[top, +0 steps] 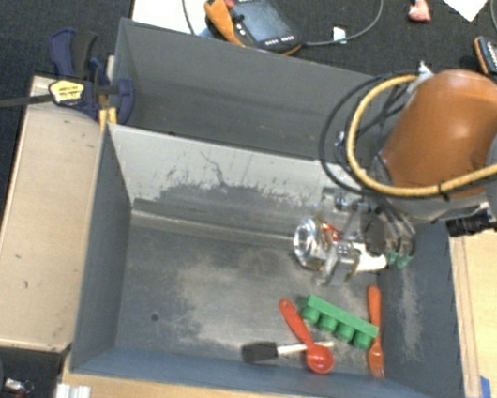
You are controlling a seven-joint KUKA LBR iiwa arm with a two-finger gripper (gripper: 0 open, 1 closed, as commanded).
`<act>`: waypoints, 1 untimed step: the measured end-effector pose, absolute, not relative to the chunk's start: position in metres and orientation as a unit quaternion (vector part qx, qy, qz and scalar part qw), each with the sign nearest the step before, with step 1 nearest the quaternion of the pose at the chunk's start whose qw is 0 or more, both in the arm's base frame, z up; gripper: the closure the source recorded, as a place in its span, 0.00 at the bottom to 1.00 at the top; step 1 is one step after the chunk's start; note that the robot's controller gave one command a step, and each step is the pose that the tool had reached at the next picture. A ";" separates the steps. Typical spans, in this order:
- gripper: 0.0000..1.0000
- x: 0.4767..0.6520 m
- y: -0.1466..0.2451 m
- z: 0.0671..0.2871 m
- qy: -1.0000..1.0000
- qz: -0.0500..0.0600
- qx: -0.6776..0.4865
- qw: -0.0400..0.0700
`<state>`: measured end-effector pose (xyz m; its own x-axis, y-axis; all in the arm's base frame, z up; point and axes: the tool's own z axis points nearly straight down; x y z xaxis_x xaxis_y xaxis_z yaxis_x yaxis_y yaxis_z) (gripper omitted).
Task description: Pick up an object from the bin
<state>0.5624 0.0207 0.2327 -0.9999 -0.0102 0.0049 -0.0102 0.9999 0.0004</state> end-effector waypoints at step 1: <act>0.00 0.564 0.021 0.237 -1.000 0.000 0.005 -0.002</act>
Offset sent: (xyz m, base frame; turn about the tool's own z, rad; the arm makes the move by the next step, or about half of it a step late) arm -0.0389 -0.0763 -0.0132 -0.0098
